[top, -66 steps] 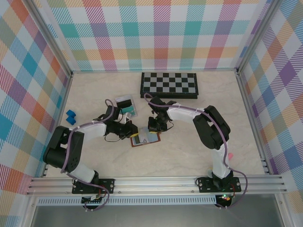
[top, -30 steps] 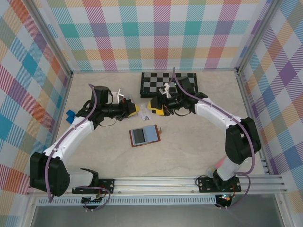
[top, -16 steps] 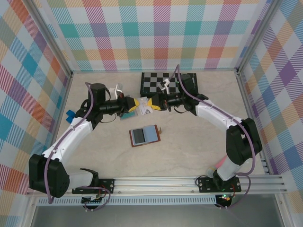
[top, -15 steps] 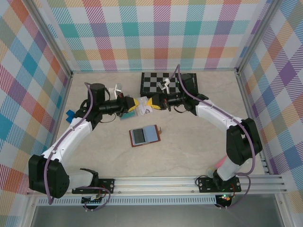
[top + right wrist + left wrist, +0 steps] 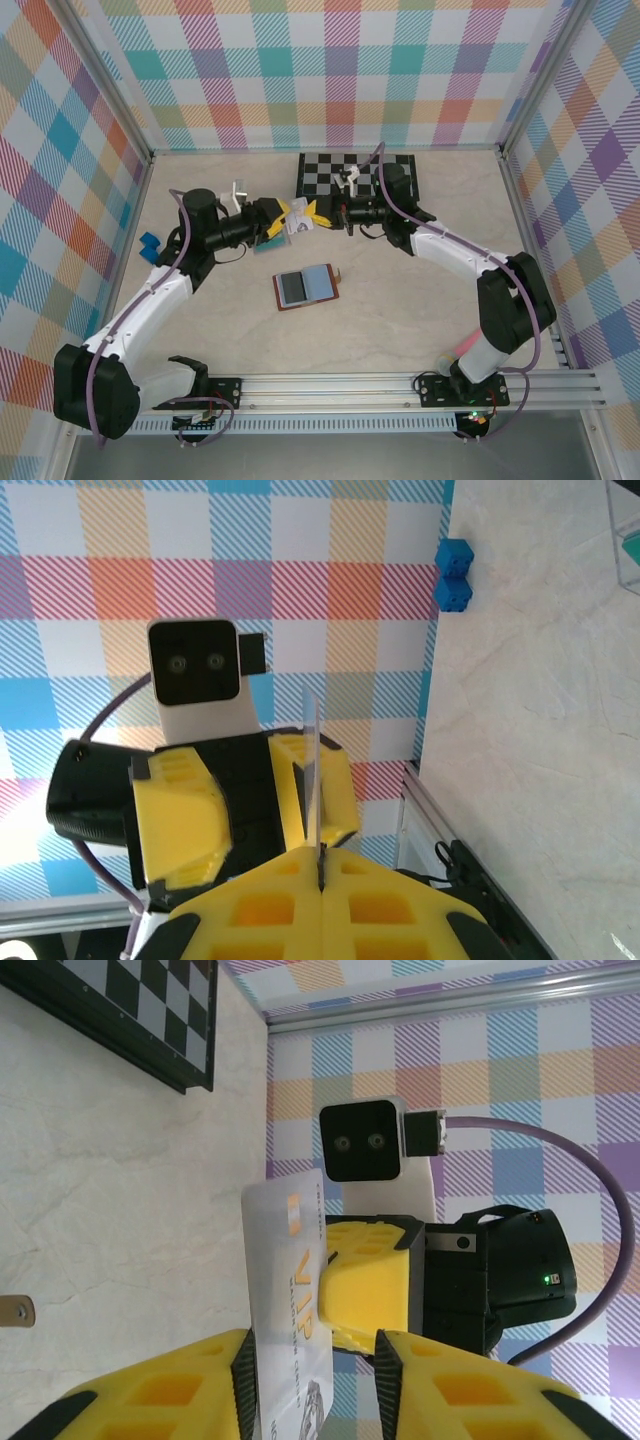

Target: Take the credit cards out of the card holder

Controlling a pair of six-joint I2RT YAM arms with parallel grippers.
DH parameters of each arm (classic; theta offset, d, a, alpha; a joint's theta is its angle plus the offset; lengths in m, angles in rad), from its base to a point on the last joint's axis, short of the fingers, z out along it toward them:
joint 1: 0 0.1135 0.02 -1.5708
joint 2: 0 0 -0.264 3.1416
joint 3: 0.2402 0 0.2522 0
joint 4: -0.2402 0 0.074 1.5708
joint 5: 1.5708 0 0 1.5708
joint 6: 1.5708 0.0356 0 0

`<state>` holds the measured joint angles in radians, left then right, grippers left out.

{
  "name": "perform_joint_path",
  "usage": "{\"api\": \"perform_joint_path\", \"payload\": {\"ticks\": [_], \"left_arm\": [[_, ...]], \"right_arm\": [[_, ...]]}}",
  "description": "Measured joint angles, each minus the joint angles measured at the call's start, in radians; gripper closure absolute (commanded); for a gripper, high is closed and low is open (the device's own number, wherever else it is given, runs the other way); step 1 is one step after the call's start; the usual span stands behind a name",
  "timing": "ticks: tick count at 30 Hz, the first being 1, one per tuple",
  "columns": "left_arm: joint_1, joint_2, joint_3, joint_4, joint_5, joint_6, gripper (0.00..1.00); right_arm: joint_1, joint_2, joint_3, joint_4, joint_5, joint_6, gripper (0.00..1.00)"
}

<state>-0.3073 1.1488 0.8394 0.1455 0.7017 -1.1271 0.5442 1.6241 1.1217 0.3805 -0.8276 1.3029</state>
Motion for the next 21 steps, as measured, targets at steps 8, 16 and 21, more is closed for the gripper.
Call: {"api": "perform_joint_path", "payload": {"ticks": [8, 16, 21], "left_arm": [[-0.006, 0.010, -0.012, 0.072, -0.021, -0.051, 1.00], [-0.013, 0.040, 0.066, -0.093, -0.059, 0.105, 1.00], [-0.013, 0.093, 0.301, -0.448, -0.218, 0.452, 1.00]], "right_arm": [[-0.001, 0.000, 0.000, 0.053, 0.016, 0.054, 1.00], [-0.001, -0.006, 0.011, -0.168, 0.067, -0.078, 0.29], [-0.010, -0.053, 0.028, -0.449, 0.177, -0.258, 0.09]]}}
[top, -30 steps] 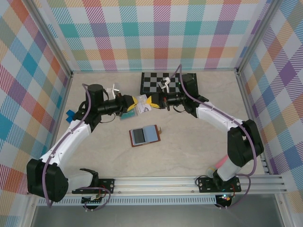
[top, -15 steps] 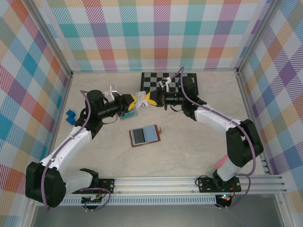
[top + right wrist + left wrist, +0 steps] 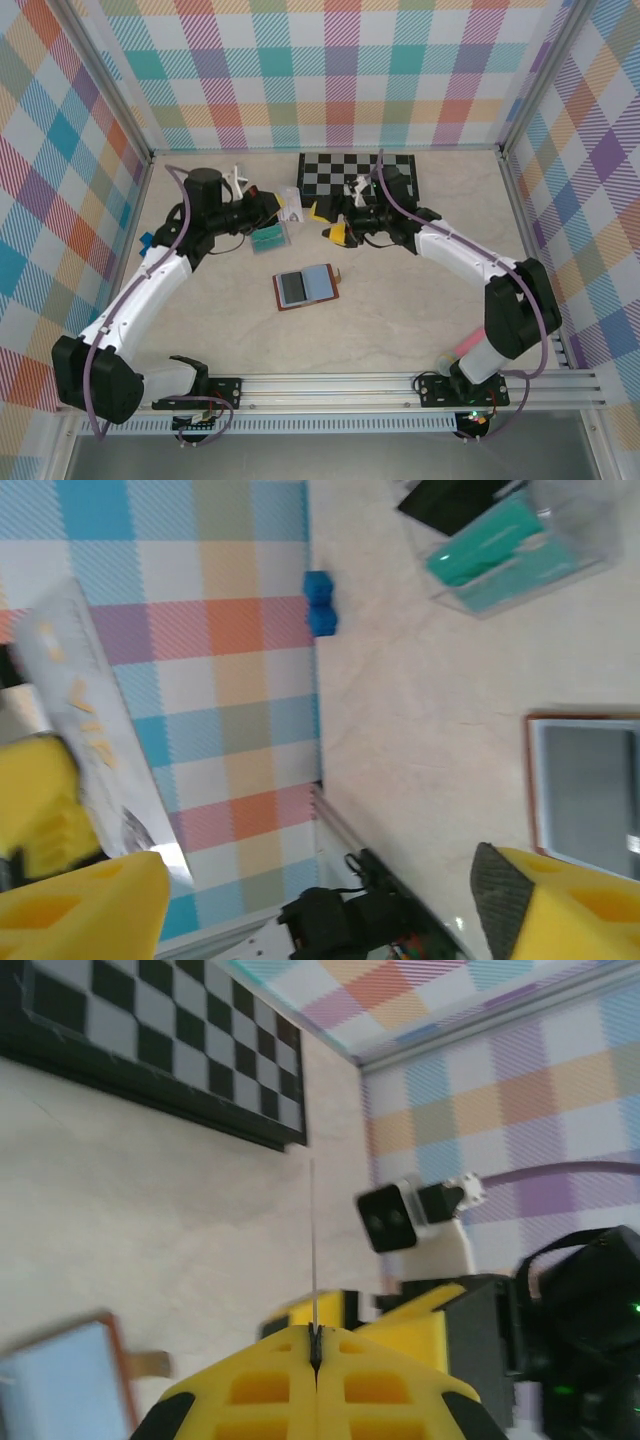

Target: Take the credit cards out of the card holder

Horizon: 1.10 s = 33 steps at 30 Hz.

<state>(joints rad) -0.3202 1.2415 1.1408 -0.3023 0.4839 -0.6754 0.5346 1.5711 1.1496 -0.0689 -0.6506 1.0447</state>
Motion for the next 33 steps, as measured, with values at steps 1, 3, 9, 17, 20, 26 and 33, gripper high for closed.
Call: {"api": "perform_joint_path", "payload": {"ticks": [1, 3, 9, 17, 20, 26, 33], "left_arm": [[0.000, 0.011, 0.034, -0.043, -0.026, 0.060, 1.00], [0.000, 0.042, 0.100, -0.136, -0.076, 0.198, 1.00], [0.000, 0.185, 0.253, -0.317, -0.197, 0.560, 1.00], [0.013, 0.326, 0.316, -0.352, -0.293, 0.997, 1.00], [0.029, 0.407, 0.392, -0.391, -0.284, 1.127, 1.00], [0.058, 0.578, 0.546, -0.437, -0.288, 1.366, 1.00], [0.063, 0.705, 0.644, -0.505, -0.331, 1.560, 1.00]], "right_arm": [[-0.005, -0.011, 0.000, -0.037, 0.019, -0.026, 0.05], [-0.017, -0.031, 0.000, -0.105, 0.060, -0.075, 0.00], [-0.048, -0.072, -0.057, -0.192, 0.130, -0.151, 0.00], [-0.074, -0.076, -0.090, -0.252, 0.147, -0.201, 0.00], [-0.079, -0.088, -0.091, -0.266, 0.146, -0.216, 0.00], [-0.086, -0.099, -0.091, -0.276, 0.146, -0.223, 0.00], [-0.086, -0.099, -0.090, -0.293, 0.146, -0.222, 0.00]]}}
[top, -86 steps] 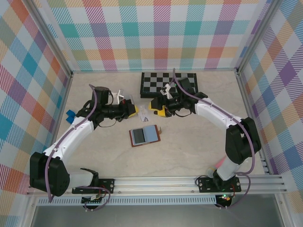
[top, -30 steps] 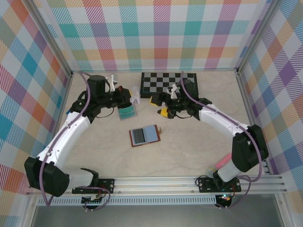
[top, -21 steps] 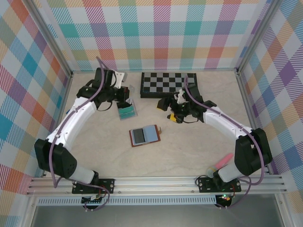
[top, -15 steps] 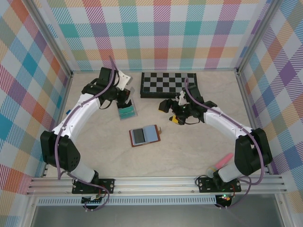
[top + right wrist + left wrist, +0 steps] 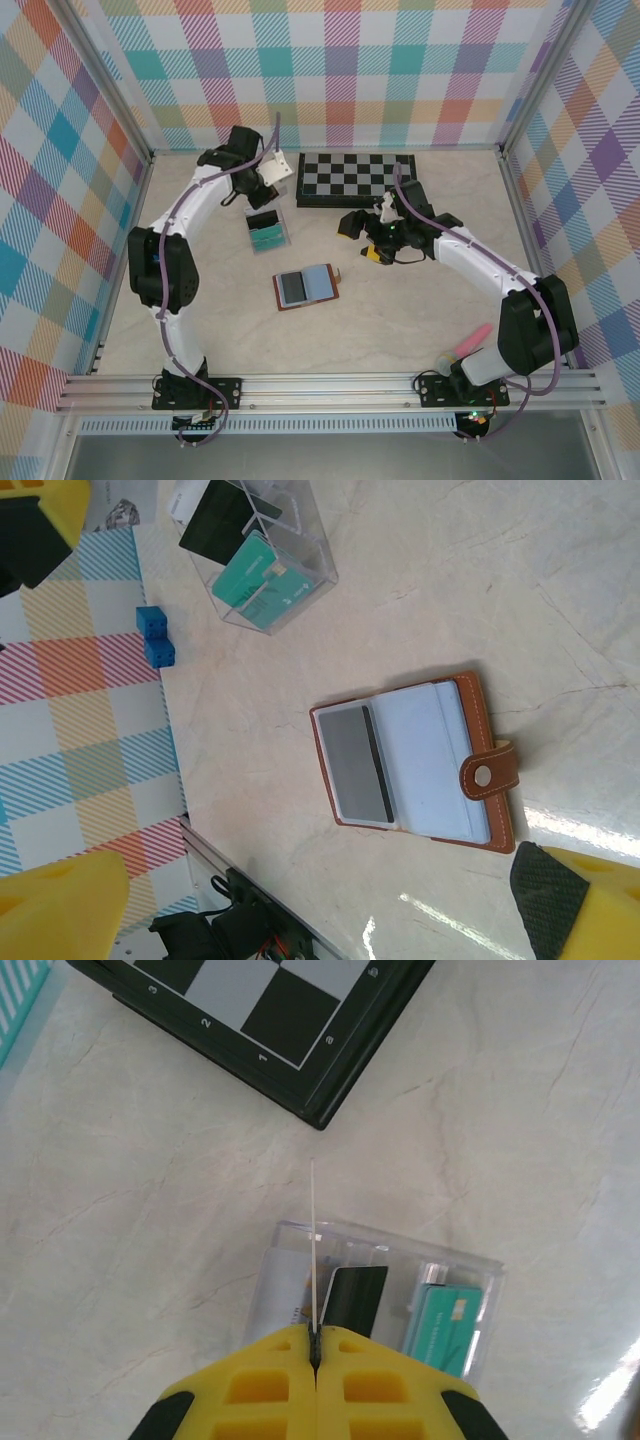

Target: Take the credit cards out of the card holder

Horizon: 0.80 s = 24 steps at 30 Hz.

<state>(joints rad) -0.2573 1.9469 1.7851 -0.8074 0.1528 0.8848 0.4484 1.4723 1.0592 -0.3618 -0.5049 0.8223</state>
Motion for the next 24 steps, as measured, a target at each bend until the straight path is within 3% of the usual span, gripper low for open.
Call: {"api": "perform_joint_path", "payload": {"ticks": [11, 24], "left_arm": [[0.056, 0.064, 0.064, -0.086, -0.014, 0.214, 1.00], [0.072, 0.140, 0.127, -0.158, 0.013, 0.317, 1.00]], "right_arm": [[-0.001, 0.000, 0.030, -0.024, 0.000, 0.007, 0.00], [-0.001, 0.000, 0.046, -0.040, 0.000, 0.030, 0.00]]}}
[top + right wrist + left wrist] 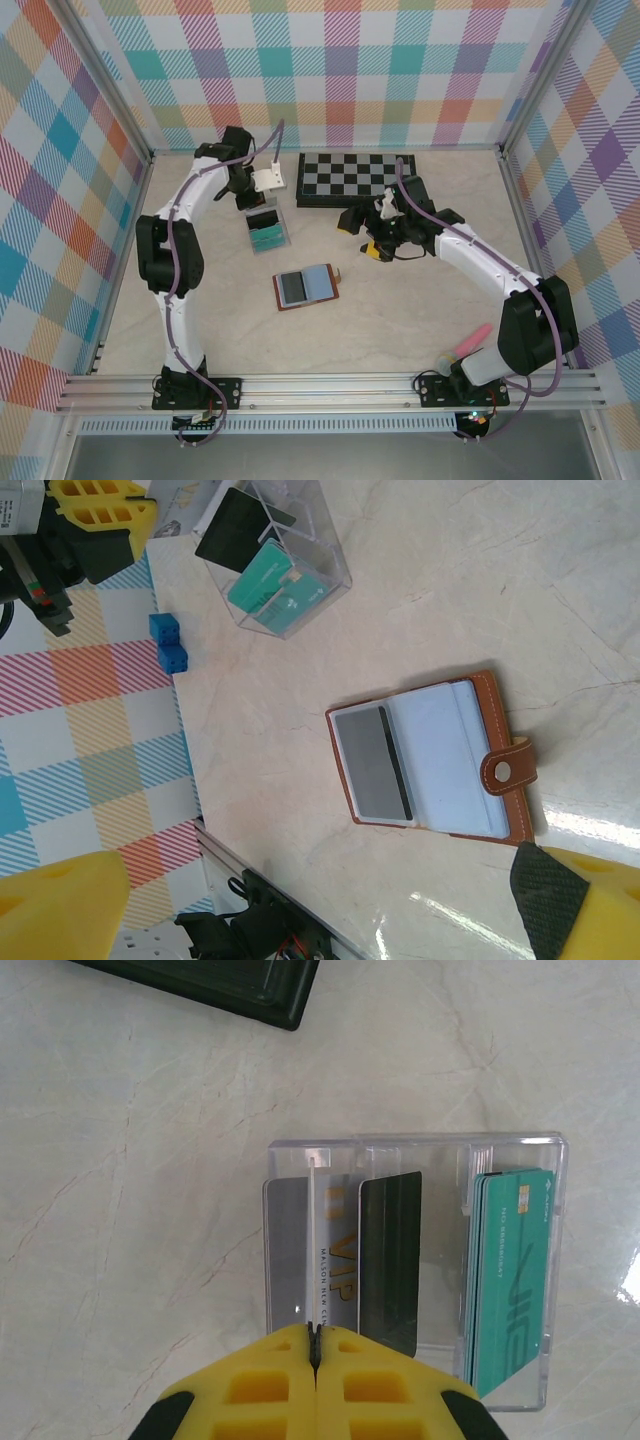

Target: Take the credit cards out of the card holder

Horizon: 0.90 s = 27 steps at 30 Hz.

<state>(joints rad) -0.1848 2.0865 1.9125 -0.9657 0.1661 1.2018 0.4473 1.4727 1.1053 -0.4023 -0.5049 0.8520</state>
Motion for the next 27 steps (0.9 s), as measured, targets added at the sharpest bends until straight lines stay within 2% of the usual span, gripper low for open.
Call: {"api": "perform_joint_path", "payload": {"ticks": [9, 10, 13, 15, 19, 25, 27], "left_arm": [[0.000, 0.026, 0.003, -0.004, -0.003, 0.003, 0.98], [0.000, 0.030, 0.003, -0.004, -0.004, 0.003, 0.96], [0.000, 0.036, 0.003, -0.003, -0.013, -0.003, 0.79], [0.002, 0.039, 0.004, -0.002, -0.023, -0.007, 0.72], [0.006, 0.040, 0.007, -0.001, -0.018, -0.021, 0.65], [0.018, 0.017, 0.009, 0.011, 0.043, -0.095, 0.62], [0.020, -0.018, -0.007, 0.040, 0.068, -0.143, 0.52]], "right_arm": [[0.000, 0.000, 0.000, -0.008, 0.000, 0.000, 0.00], [0.000, 0.000, 0.000, -0.008, 0.000, 0.000, 0.00], [0.000, 0.000, 0.000, -0.011, 0.000, 0.000, 0.00], [0.000, 0.000, 0.001, -0.011, 0.000, 0.000, 0.00], [0.000, 0.000, 0.011, -0.023, 0.000, -0.001, 0.00], [0.013, 0.000, 0.021, -0.051, 0.031, -0.032, 0.01], [0.028, 0.003, 0.021, -0.070, 0.060, -0.051, 0.01]]}}
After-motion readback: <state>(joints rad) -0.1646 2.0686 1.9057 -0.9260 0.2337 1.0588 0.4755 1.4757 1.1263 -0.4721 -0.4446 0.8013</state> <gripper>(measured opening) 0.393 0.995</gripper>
